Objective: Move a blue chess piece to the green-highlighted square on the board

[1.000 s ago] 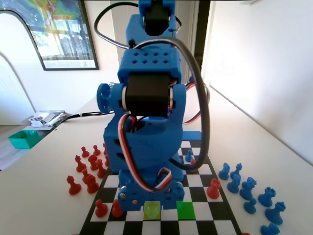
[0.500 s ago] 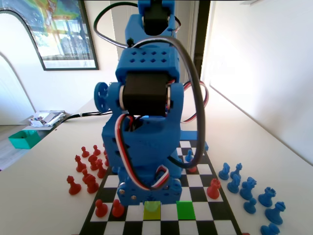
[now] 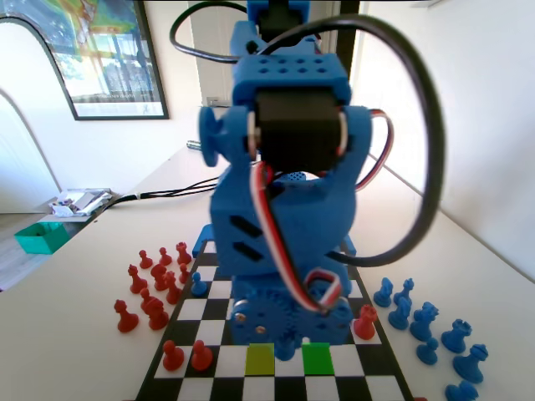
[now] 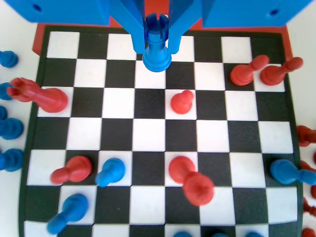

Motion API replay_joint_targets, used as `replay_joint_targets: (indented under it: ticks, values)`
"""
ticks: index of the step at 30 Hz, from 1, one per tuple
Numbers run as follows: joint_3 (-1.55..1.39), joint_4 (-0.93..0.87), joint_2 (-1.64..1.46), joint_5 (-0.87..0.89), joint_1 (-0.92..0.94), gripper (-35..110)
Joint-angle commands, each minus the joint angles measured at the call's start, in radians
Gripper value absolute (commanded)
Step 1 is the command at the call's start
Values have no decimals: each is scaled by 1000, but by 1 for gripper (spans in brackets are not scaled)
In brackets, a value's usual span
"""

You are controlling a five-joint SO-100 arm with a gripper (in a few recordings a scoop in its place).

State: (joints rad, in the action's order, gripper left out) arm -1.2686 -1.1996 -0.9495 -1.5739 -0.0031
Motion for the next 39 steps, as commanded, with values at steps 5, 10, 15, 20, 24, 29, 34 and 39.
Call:
replay_joint_targets:
  ticks: [5,10,15,20,24,29,34,39]
  values:
    - [51,12,-92,44,-51,1]
    - [48,29,-63,64,-75,1]
    - [40,35,-55,69,-89,1]
    - [28,54,-38,72,-95,1]
    - [15,67,-28,72,-98,1]
    - [5,77,-21,72,-100,1]
    - [-5,84,-20,67,-100,1]
    - [-9,87,-20,64,-101,1]
